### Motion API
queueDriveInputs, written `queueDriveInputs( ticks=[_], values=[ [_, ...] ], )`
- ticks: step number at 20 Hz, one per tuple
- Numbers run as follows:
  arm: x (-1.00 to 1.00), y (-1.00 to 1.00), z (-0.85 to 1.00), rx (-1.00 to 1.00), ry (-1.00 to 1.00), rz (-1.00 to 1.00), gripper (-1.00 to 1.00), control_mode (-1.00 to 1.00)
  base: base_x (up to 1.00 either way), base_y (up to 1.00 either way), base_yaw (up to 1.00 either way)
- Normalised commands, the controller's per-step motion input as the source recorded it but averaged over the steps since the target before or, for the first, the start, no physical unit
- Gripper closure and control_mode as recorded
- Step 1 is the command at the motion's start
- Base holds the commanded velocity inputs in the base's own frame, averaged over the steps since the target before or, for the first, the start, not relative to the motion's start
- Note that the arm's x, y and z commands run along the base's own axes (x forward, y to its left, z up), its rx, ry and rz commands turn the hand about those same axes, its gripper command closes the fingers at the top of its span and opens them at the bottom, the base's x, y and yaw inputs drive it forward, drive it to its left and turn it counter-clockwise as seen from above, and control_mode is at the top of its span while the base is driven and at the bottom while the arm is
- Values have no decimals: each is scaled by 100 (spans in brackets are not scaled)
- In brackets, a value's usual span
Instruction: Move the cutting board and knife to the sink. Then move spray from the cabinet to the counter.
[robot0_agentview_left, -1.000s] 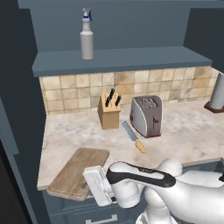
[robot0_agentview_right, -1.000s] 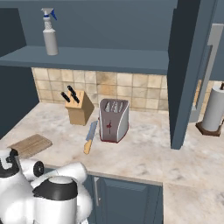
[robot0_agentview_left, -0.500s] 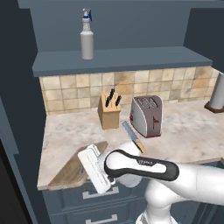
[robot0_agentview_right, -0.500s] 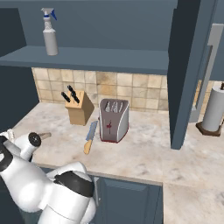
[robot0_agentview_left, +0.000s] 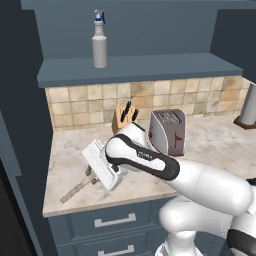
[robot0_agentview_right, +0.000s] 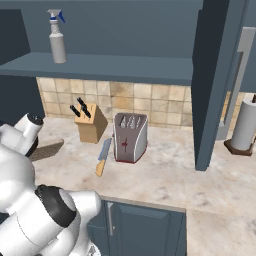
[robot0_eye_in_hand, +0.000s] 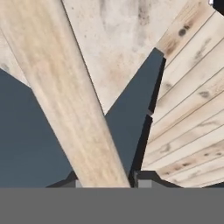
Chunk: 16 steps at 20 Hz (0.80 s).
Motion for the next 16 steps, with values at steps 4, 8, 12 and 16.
queueDriveInputs(
  ticks=[4,8,12,16],
  values=[
    [4,-7,0,0,-6,-5,100,-100,0,0,0],
    [0,-7,0,0,-17,-1,100,-100,0,0,0],
    [-21,0,19,2,-21,0,100,-100,0,0,0],
    [-38,-2,59,1,-10,0,100,-100,0,0,0]
  ],
)
